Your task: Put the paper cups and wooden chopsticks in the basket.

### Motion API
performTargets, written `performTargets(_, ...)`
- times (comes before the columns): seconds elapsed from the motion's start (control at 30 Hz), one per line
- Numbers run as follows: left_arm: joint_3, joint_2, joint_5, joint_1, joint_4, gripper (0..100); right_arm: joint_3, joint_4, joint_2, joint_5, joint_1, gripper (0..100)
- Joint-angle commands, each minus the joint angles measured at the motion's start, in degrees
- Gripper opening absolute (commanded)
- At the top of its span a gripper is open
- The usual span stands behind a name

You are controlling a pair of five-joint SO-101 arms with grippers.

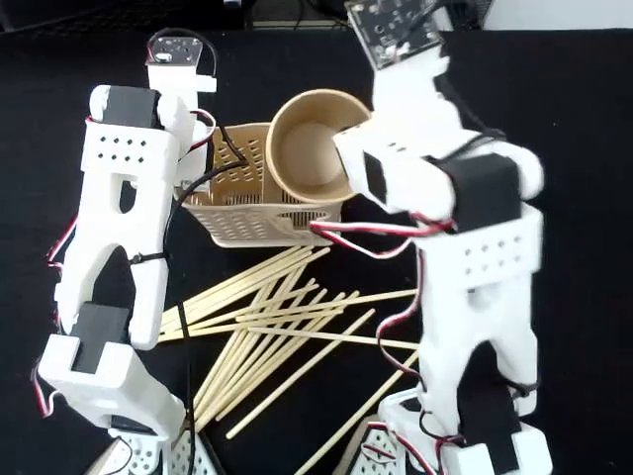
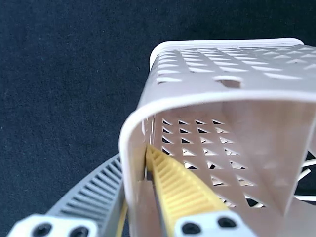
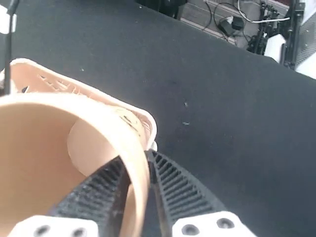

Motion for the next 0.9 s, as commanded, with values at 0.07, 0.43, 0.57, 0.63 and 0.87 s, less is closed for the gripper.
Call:
performTargets(0.07,0.31,-0.35,-0.35,-0.40,-0.35,3,11.82,-9.32,-2.24,-0.18,-0.26,1.2)
performTargets(0.43,0.48,-0.18,-0.35,-0.40,-0.35,3,33.45,-23.12,-14.29,0.00,-0.35,11.6)
performTargets(0.57,0.31,-0.18,-0.35,-0.40,-0.35,3,33.89,-24.35,-19.38,0.09,-0.44,26.8)
performTargets(0.63,0.31,-0.18,-0.35,-0.40,-0.35,3,33.89,-26.55,-21.67,0.09,-0.35,26.1)
performTargets(0.87,0.75,0.18,-0.26,-0.48,-2.37,3,38.99,-35.08,-21.58,-0.18,-0.53,24.0)
